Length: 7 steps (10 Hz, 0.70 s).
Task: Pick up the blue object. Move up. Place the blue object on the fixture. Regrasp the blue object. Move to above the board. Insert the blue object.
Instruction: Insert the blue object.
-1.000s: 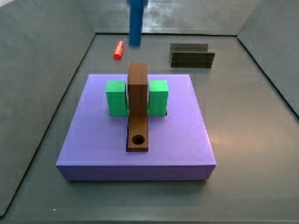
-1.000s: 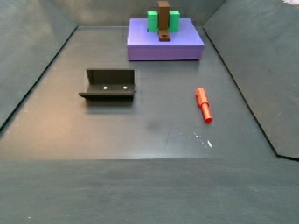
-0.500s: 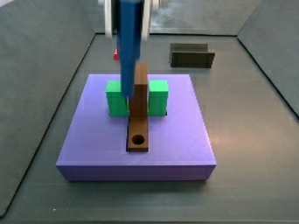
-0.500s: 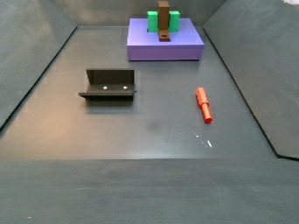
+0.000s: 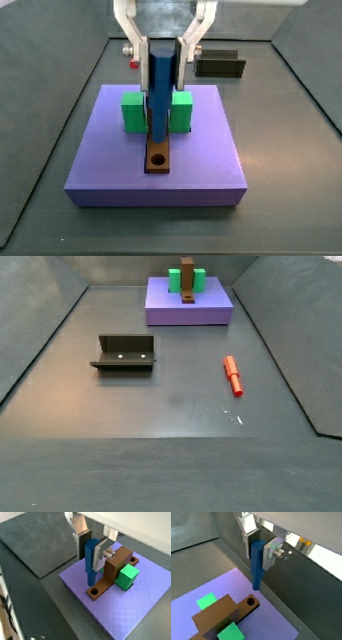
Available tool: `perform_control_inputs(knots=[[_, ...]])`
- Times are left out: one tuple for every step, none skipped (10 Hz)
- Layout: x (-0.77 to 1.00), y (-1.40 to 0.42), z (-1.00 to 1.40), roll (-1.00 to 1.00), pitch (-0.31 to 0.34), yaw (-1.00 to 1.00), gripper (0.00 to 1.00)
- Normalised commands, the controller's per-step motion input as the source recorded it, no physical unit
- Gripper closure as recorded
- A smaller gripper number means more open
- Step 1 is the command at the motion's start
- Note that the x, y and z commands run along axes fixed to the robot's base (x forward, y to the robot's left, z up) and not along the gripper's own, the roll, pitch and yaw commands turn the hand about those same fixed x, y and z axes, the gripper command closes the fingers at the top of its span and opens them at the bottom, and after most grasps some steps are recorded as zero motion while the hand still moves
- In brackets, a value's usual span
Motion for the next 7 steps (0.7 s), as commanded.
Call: perform_control_inputs(knots=[[-0.01,0.0,0.0,0.0,-0.011,0.0,1.0],[0.08,-0.17,-0.08,0.14,-0.086,-0.03,1.0],[0.11,-0.15,-0.14,0.29,-0.196,-0.14,1.0],[0.06,-0.19,-0.08,0.43,-0.276,-0.21,1.0],[0.02,-0.19,-0.09,0.44,-0.294,-0.19,1.0],[0.07,-0.18,-0.16,0.37,-0.199,-0.15,1.0],[0.05,-0.14,-0.01,0.42,-0.061,-0.11,1.0]])
